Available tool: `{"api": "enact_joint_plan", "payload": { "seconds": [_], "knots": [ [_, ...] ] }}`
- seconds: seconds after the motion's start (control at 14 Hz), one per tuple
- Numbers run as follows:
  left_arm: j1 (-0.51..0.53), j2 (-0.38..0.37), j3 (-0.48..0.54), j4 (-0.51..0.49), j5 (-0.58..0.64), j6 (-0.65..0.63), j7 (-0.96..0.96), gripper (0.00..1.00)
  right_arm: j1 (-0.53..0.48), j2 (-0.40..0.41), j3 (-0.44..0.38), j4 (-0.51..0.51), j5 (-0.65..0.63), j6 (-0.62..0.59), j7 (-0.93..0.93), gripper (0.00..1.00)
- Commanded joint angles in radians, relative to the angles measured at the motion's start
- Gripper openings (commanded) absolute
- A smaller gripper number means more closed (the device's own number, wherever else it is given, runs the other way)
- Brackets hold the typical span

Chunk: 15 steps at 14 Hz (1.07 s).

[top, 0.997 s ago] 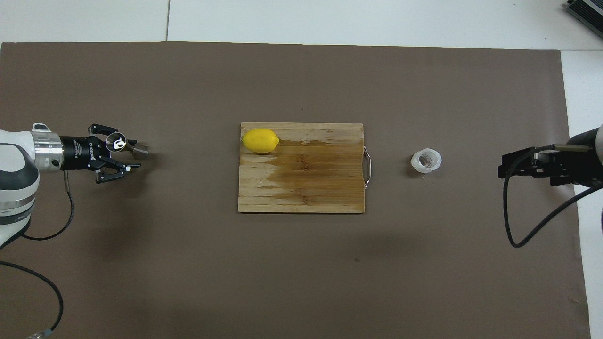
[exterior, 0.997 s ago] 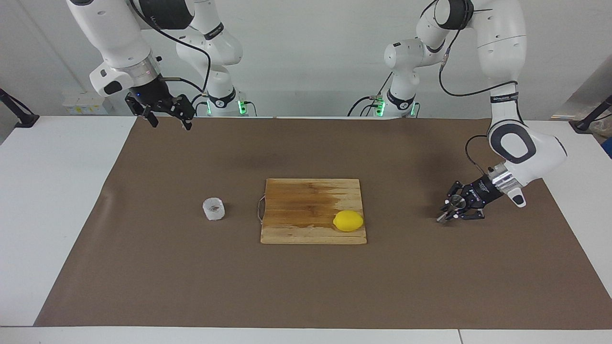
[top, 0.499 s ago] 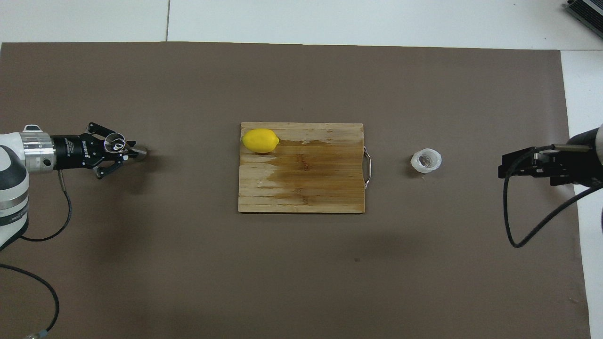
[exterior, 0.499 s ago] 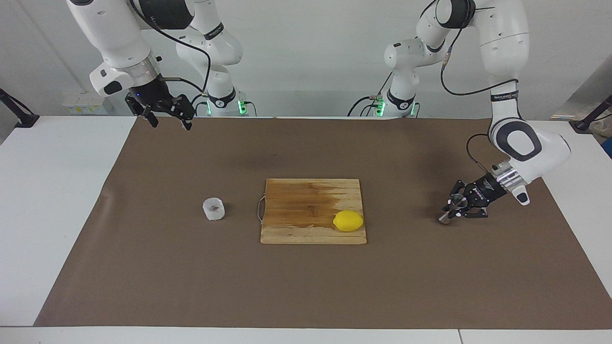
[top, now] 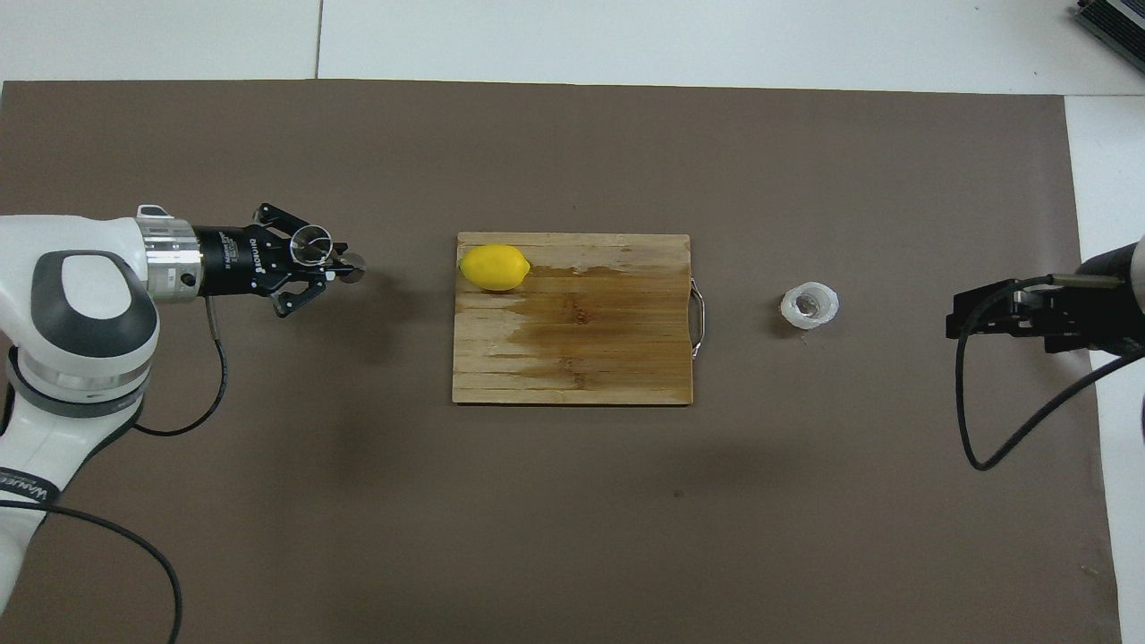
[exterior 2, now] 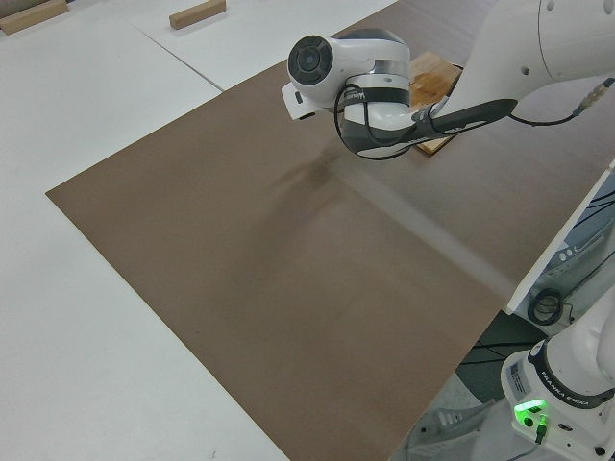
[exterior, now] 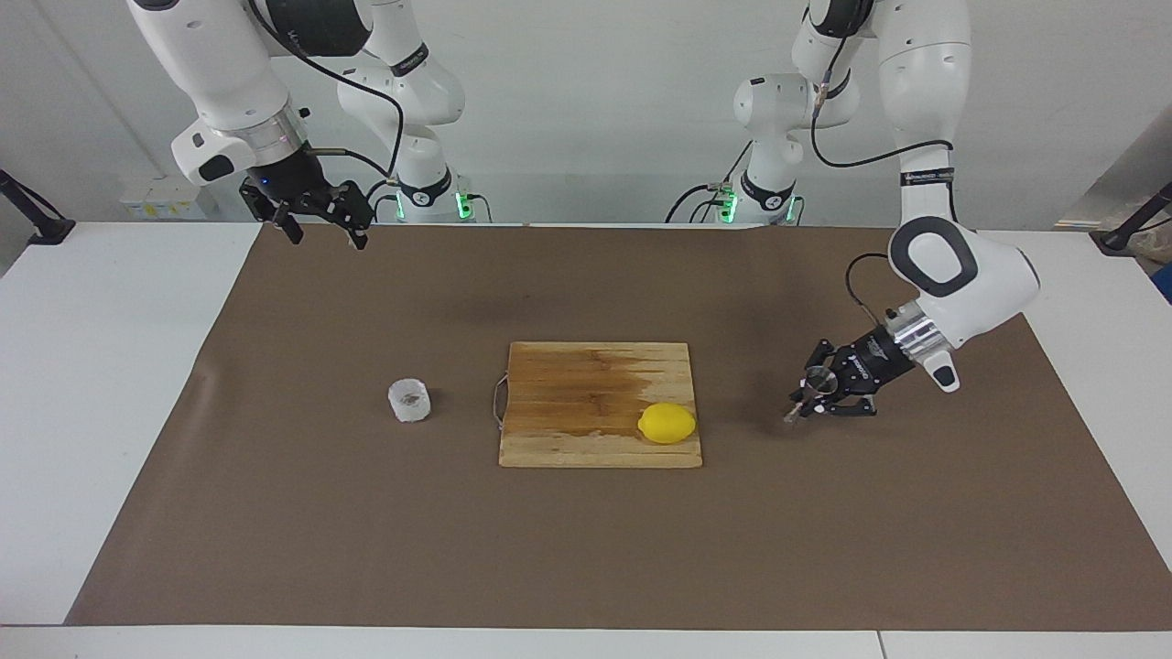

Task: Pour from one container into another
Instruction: 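Carry the silver cup onto the wooden board with the left gripper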

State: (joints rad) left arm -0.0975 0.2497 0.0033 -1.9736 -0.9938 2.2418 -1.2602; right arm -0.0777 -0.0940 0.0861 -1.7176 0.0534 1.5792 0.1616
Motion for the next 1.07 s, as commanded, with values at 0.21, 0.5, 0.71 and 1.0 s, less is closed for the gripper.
{"api": "enact_joint_plan", "payload": {
  "seconds": [0.21,0.5,0.71,1.0],
  "knots": [
    [-0.206,-0.037,0.015,0.025,-0.026,0.159,-0.312,0.0,-0.01,0.004,0.001,0.012,0.02,-0.015,-0.011,1.0],
    [-0.396,-0.011,0.015,0.029,-0.115,0.394,-0.335,0.0,-0.01,0.005,0.001,0.012,0.019,-0.015,-0.011,1.0],
    [-0.459,-0.003,0.015,0.021,-0.17,0.469,-0.335,0.0,-0.01,0.005,0.001,0.012,0.019,-0.015,-0.011,1.0],
    [-0.496,0.04,0.014,0.029,-0.206,0.515,-0.335,0.0,-0.01,0.005,0.001,0.012,0.02,-0.015,-0.01,1.0]
  ]
}}
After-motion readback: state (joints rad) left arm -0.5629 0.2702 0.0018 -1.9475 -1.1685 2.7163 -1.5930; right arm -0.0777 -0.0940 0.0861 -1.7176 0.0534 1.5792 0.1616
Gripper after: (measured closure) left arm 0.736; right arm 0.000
